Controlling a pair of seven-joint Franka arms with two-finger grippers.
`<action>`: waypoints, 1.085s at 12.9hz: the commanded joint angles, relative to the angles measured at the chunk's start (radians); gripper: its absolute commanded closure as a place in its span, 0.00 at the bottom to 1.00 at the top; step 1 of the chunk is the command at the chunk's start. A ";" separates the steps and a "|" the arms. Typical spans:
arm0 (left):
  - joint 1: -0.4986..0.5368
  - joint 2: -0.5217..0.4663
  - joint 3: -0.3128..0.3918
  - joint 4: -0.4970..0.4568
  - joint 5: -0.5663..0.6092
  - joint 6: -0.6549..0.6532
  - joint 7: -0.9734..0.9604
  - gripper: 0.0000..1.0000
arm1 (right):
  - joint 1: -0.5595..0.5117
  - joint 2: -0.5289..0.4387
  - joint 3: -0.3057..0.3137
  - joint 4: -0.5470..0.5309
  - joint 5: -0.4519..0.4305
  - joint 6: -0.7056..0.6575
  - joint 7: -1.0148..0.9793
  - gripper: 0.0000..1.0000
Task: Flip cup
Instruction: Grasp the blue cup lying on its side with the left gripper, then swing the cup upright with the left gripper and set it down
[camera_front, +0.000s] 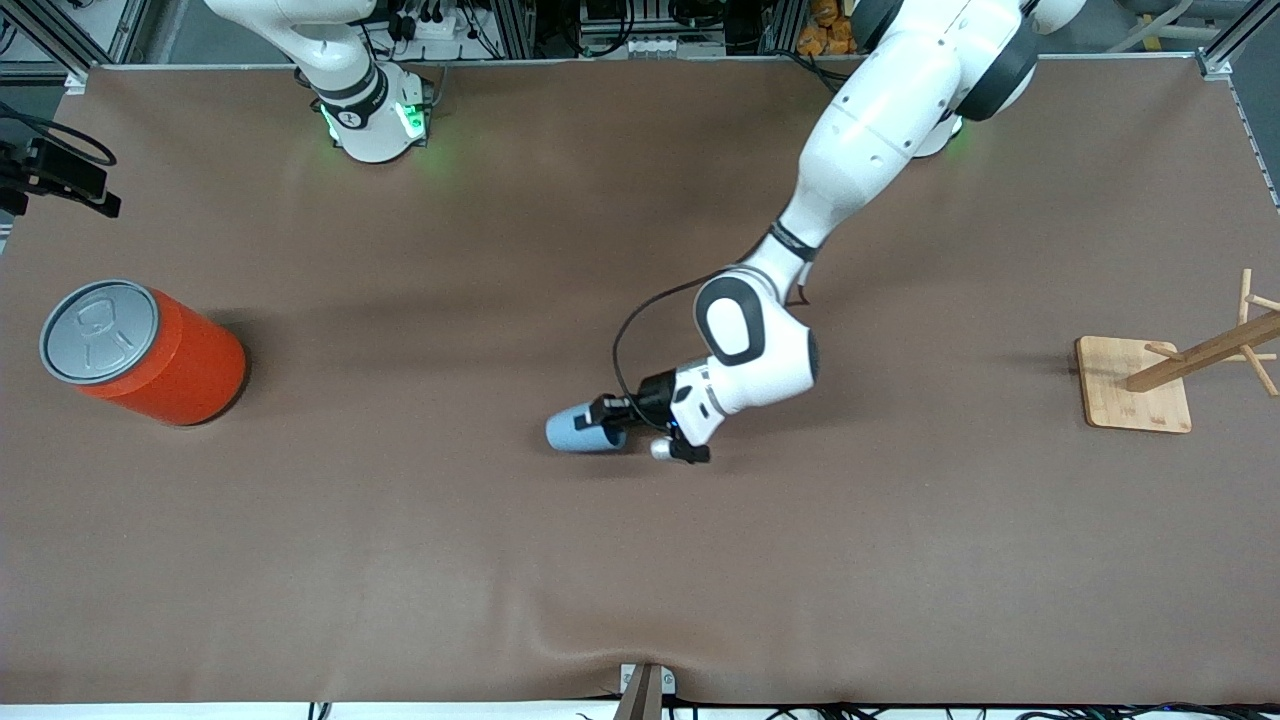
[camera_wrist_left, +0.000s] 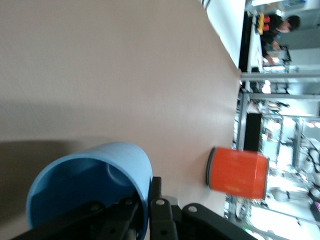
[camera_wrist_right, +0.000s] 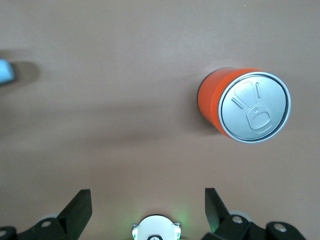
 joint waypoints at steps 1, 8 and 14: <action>0.010 -0.138 0.069 -0.051 0.311 0.004 -0.333 1.00 | 0.001 0.022 0.001 0.035 0.006 0.000 0.007 0.00; 0.288 -0.285 0.086 -0.199 1.076 -0.213 -0.707 1.00 | 0.007 0.052 0.003 0.033 -0.005 0.071 0.003 0.00; 0.359 -0.503 0.099 -0.509 1.304 -0.288 -0.695 1.00 | -0.005 0.049 -0.005 0.035 -0.017 0.028 0.002 0.00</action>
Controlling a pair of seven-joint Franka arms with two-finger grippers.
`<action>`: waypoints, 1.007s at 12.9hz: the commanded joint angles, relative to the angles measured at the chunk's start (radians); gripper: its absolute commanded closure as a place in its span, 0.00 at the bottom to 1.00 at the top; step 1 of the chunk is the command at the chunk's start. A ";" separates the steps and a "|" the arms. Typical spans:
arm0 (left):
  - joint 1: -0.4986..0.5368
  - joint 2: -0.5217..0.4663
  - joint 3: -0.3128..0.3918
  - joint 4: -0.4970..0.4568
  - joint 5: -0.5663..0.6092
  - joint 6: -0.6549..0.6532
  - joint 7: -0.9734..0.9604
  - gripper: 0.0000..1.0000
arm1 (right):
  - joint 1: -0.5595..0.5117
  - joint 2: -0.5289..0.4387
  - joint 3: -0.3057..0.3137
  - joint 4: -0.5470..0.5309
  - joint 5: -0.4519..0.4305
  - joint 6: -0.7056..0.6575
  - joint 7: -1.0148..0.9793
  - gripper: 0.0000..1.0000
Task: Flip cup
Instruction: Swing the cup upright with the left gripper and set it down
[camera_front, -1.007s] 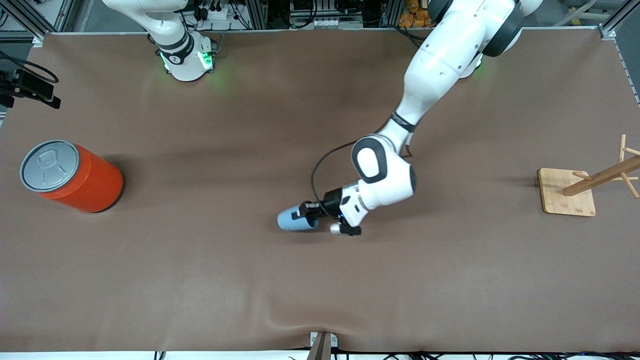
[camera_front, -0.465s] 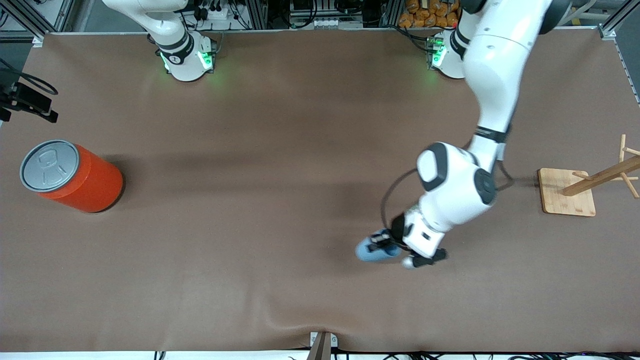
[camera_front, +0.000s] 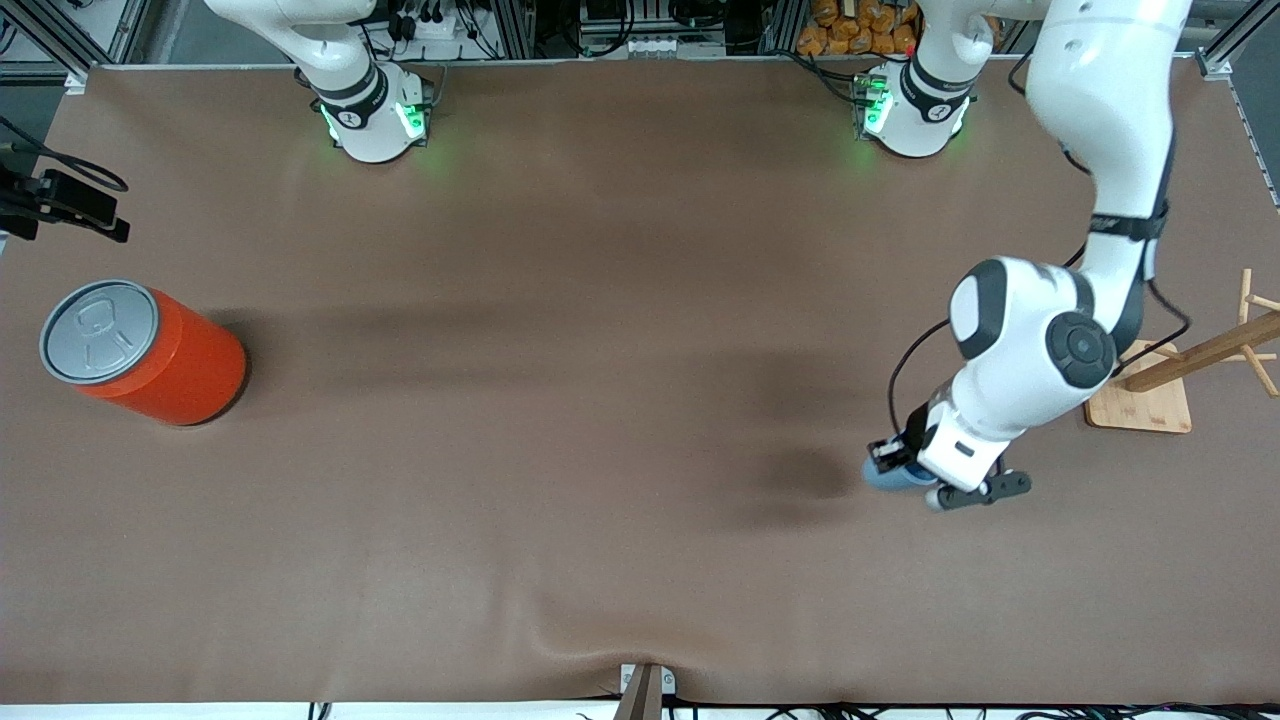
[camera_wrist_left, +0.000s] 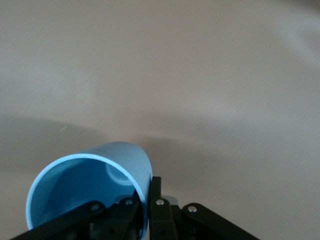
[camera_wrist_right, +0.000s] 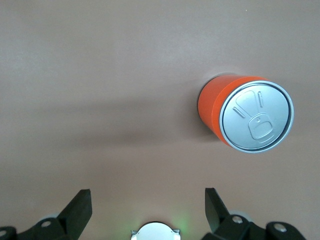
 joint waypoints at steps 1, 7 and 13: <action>-0.003 -0.069 -0.001 -0.159 0.086 -0.003 -0.009 1.00 | -0.006 0.007 0.001 0.027 -0.012 0.011 0.002 0.00; 0.004 -0.068 -0.001 -0.261 0.145 0.067 -0.020 0.36 | -0.004 0.009 -0.001 0.027 -0.011 0.015 0.002 0.00; 0.046 -0.225 0.002 -0.140 0.145 -0.139 -0.023 0.00 | -0.004 0.009 -0.001 0.029 -0.007 0.016 0.002 0.00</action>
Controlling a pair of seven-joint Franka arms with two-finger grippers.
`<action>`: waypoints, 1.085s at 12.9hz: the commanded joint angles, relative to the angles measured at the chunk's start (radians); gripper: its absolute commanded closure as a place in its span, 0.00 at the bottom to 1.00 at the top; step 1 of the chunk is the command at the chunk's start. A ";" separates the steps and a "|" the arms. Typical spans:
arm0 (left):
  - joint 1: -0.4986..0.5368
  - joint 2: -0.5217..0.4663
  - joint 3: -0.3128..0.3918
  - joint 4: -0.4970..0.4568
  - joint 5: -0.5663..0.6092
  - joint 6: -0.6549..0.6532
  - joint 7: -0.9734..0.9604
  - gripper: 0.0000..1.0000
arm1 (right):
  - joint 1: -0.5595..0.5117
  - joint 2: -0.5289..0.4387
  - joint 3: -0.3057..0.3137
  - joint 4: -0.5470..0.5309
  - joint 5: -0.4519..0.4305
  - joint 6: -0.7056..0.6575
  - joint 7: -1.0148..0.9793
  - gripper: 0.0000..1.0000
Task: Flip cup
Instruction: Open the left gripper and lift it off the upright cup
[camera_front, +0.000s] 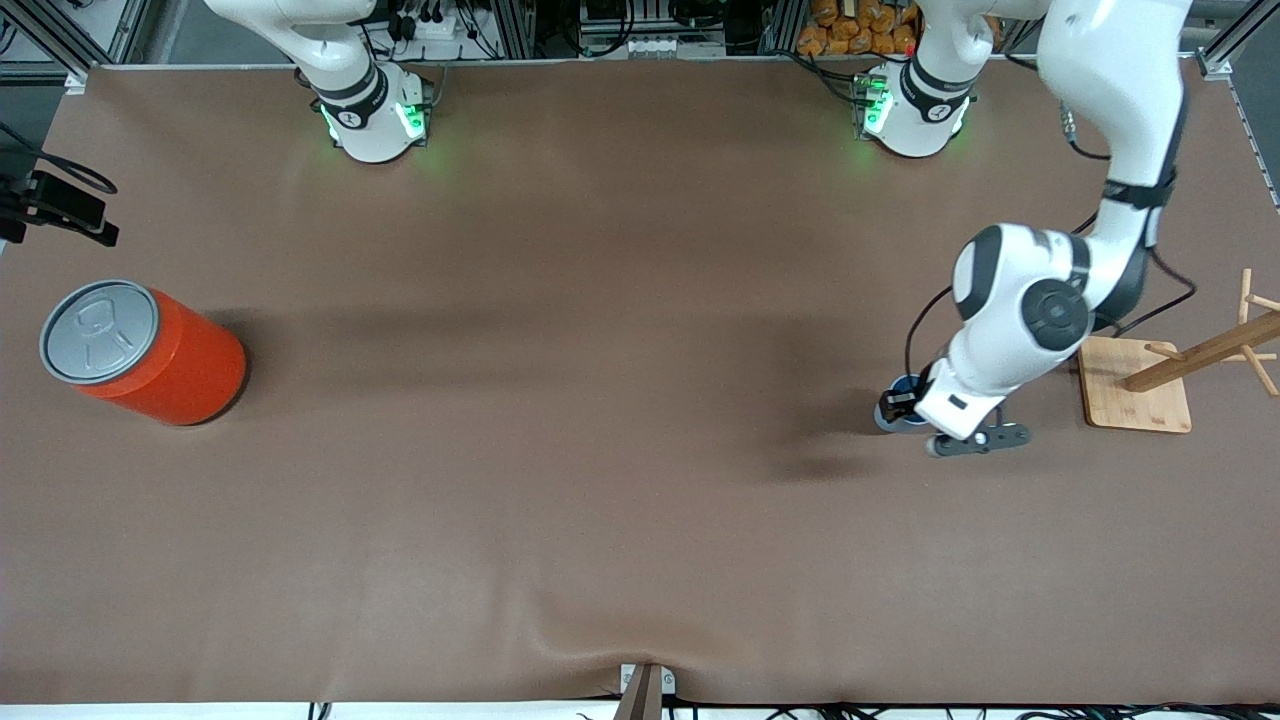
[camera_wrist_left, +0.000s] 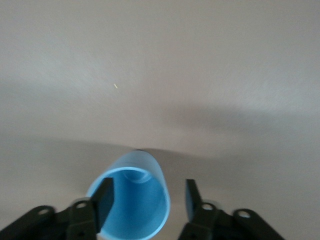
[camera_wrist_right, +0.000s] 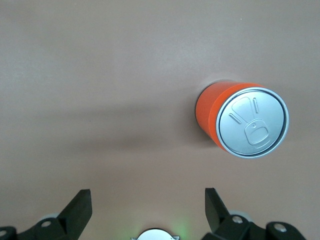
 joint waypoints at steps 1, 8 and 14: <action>0.027 -0.099 -0.001 0.136 0.024 -0.258 -0.024 0.00 | -0.003 0.009 0.002 0.022 -0.006 -0.005 0.002 0.00; 0.040 -0.157 0.063 0.336 0.064 -0.444 0.030 0.00 | 0.000 0.009 0.004 0.022 -0.011 -0.006 0.004 0.00; 0.041 -0.218 0.051 0.335 0.064 -0.475 0.031 0.00 | -0.002 0.009 0.004 0.022 -0.011 -0.008 0.004 0.00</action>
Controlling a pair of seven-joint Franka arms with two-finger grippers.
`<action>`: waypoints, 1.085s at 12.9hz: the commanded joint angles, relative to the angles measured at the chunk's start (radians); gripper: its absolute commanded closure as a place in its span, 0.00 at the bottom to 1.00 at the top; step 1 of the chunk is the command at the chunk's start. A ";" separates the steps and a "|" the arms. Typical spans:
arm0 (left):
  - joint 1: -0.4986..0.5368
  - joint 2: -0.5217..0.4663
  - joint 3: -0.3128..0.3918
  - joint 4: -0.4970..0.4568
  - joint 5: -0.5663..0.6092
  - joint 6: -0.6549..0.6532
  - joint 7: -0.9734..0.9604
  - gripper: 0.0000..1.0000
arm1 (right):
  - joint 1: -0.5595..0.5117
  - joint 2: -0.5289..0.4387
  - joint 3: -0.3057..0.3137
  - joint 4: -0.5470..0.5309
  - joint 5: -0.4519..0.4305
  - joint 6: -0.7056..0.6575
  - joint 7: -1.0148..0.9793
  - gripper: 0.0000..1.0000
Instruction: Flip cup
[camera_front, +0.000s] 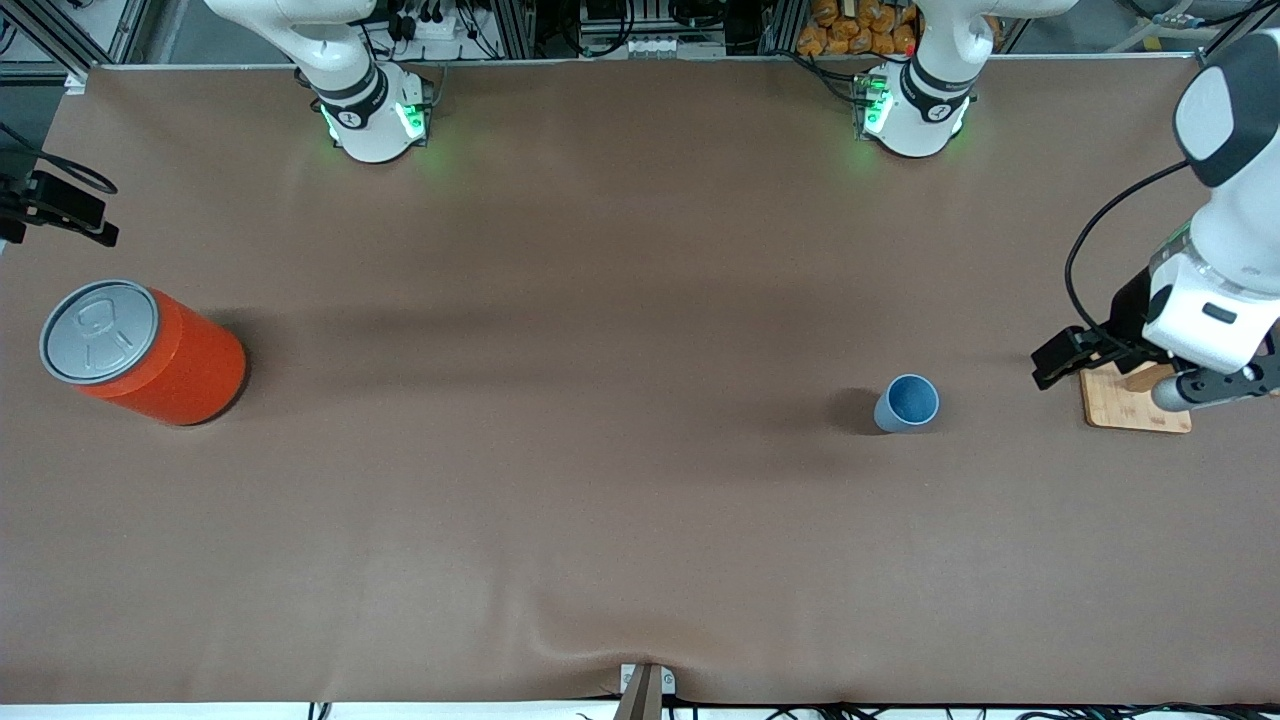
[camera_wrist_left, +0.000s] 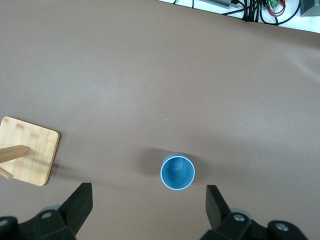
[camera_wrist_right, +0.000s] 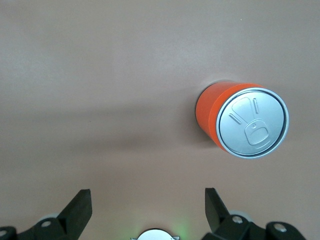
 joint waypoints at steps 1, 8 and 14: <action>-0.001 -0.025 -0.016 -0.001 0.022 -0.026 0.009 0.00 | -0.002 0.008 0.004 0.021 -0.012 -0.007 0.004 0.00; -0.003 -0.026 -0.062 0.001 0.023 -0.035 0.009 0.00 | 0.000 0.008 0.004 0.021 -0.011 -0.008 0.004 0.00; 0.036 -0.090 -0.057 -0.007 0.023 -0.083 0.009 0.00 | 0.003 0.008 0.004 0.021 -0.012 -0.010 0.004 0.00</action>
